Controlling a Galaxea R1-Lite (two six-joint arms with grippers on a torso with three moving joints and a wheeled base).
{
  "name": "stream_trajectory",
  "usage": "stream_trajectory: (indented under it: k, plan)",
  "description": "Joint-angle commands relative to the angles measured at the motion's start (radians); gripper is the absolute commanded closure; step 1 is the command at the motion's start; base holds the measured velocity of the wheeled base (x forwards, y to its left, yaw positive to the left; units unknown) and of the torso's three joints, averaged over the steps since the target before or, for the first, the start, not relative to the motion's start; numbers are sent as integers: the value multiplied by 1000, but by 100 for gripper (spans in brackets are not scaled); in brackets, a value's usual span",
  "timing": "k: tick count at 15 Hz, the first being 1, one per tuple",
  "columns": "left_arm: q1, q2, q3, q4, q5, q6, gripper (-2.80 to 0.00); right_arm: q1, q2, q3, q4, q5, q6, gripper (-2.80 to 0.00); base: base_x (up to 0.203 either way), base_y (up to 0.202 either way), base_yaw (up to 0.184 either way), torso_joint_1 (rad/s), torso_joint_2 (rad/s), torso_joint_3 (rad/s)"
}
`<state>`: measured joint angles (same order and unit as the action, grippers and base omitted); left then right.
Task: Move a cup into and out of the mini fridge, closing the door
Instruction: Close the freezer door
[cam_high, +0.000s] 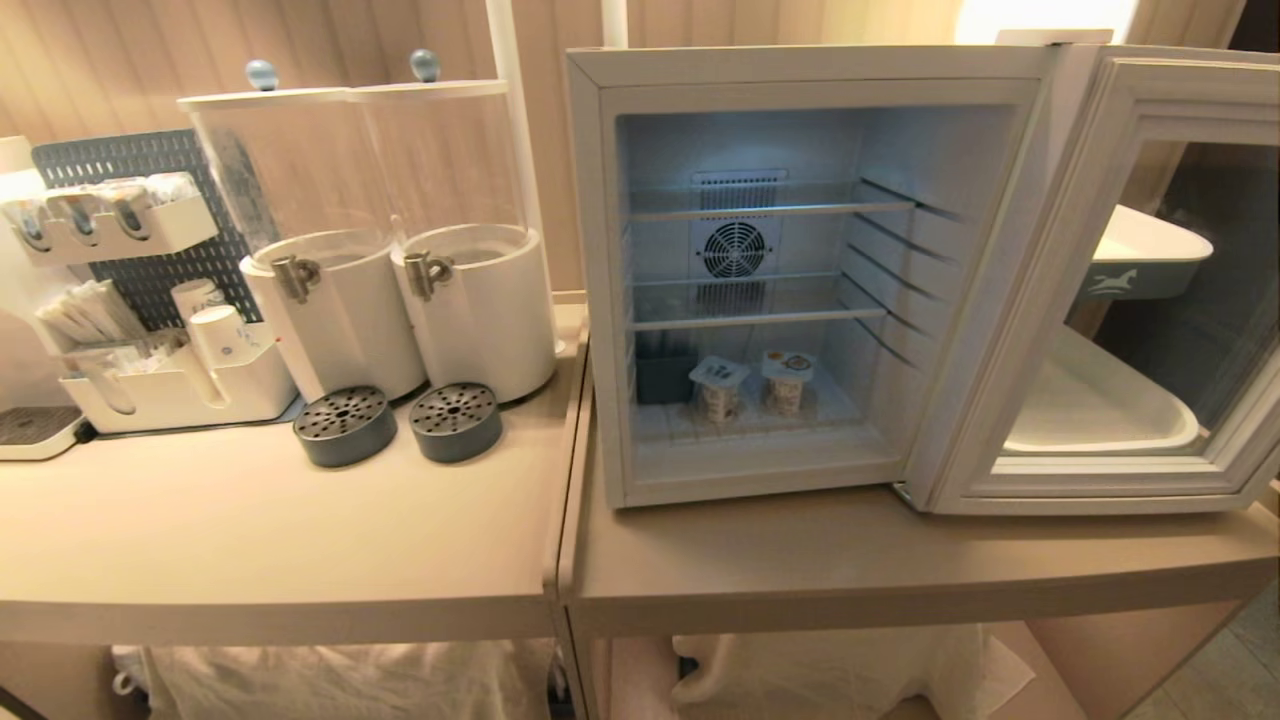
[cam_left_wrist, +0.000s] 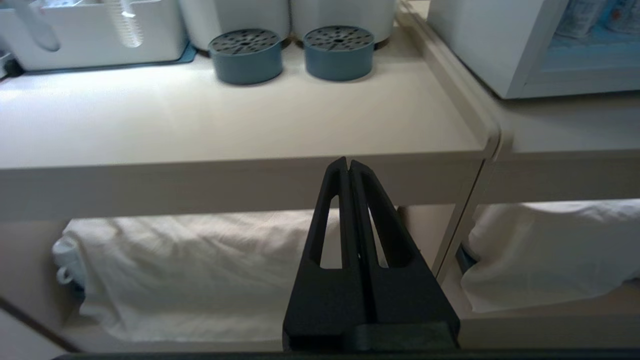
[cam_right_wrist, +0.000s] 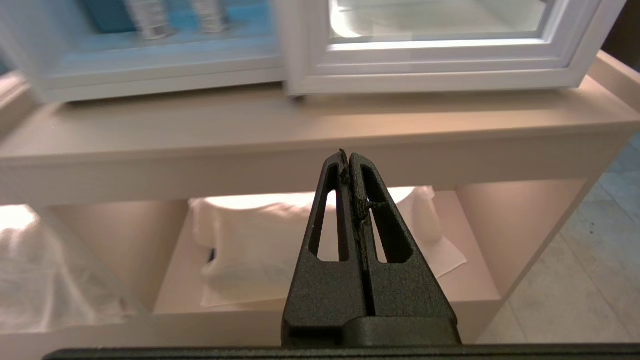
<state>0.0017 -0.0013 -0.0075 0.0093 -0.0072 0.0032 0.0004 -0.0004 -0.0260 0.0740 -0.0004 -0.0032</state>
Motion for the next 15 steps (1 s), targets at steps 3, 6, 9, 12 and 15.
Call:
stream_trajectory:
  k: [3,6,9,12,15]
  plan:
    - [0,1,1,0,1,1,0,0,2,0,0,0,0,0,186,-190,2,2,0,2]
    - [0,1,3,-6,3,3,0,0,0,0,1,1,-1,0,46,-121,2,4,9,2]
    - [0,0,3,-8,3,4,0,0,0,0,1,2,-1,0,1,-170,3,6,1,3]
    - [0,0,3,-6,3,4,0,0,0,0,1,2,-3,0,0,-195,-1,3,5,1]
    - [0,0,3,-6,3,4,0,0,0,0,1,2,-3,0,0,-193,0,1,4,1]
